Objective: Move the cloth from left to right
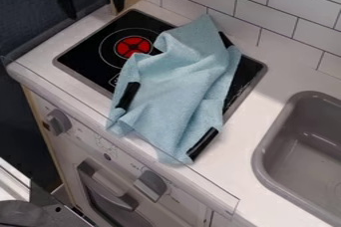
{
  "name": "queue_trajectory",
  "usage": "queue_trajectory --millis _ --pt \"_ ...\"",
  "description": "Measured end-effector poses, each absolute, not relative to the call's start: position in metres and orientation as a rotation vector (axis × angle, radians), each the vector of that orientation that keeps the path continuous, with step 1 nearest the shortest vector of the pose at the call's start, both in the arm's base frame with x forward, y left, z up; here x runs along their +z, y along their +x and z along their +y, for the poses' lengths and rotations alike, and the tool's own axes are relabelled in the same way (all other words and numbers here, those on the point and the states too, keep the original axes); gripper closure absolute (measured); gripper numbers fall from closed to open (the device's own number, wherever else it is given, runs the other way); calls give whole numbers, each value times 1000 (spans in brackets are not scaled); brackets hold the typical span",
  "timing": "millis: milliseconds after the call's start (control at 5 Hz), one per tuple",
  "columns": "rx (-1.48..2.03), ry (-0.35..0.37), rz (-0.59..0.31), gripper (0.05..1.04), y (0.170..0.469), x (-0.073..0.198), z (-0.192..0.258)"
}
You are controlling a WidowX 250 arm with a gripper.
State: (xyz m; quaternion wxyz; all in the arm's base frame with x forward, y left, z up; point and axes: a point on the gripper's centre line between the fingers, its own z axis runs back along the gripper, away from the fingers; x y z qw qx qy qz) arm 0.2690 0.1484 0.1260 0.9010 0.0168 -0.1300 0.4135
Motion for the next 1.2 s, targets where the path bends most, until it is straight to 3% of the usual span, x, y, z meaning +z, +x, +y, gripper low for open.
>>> queue_trajectory --millis 200,400,600,800,1200 --pt "849 33 -210 85 264 112 142" --pt "793 75 -104 85 264 99 121" --pt "748 80 -103 85 274 96 97" --pt "747 89 -31 85 278 64 96" --pt "721 77 17 85 284 35 95"
